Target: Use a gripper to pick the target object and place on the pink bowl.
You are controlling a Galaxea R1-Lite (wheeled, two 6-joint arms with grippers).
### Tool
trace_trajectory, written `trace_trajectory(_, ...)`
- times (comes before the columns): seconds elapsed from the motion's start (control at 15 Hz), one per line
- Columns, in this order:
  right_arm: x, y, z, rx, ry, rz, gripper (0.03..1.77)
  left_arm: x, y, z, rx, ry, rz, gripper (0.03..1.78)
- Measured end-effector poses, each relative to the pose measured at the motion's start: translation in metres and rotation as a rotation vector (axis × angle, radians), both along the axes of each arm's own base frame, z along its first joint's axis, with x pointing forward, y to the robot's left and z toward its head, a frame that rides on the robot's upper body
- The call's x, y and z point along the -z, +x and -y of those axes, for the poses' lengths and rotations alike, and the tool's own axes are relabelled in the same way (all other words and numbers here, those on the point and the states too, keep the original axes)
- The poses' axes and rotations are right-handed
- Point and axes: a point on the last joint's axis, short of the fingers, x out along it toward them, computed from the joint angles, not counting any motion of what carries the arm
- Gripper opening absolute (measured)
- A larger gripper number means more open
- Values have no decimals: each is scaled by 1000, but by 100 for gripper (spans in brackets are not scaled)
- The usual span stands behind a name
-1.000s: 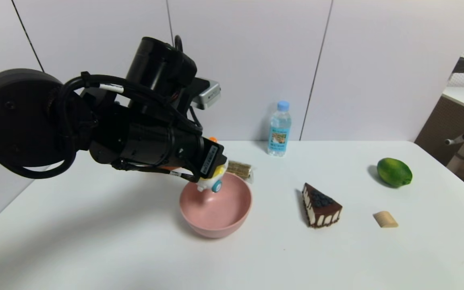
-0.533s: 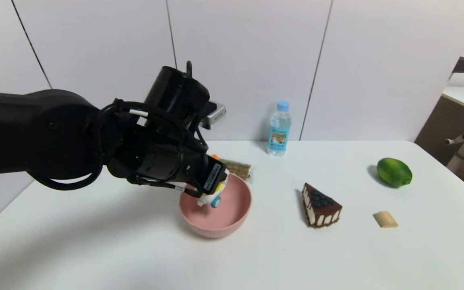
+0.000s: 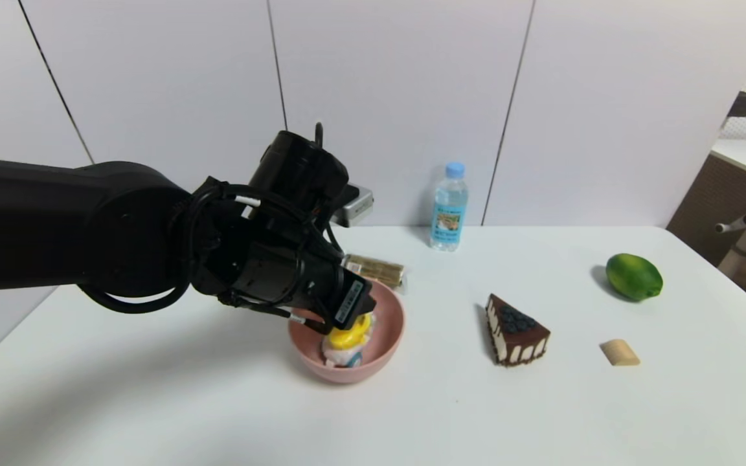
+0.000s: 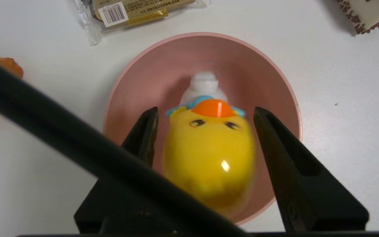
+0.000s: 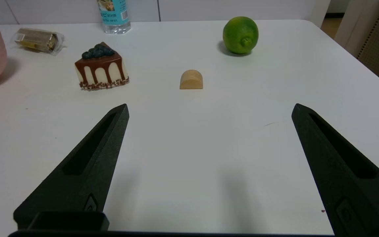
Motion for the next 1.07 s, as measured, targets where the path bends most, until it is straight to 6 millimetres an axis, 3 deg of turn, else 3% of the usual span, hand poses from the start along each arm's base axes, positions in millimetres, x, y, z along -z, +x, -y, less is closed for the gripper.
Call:
trace_trajectory(0.4,0,0,0,0,0,0,171,1,1,0,-3,3,11,141)
trace_trajectory(0.6,0,0,0,0,0,0,171,-28,3,-5,-12,-75,125,150)
trace_trajectory(0.8,0,0,0,0,0,0,171,-63,4,-37,-88,-112,250,157)
trace_trajectory(1.07,0,0,0,-1,0,0,171,-98,-16,-119,-272,-100,389,162)
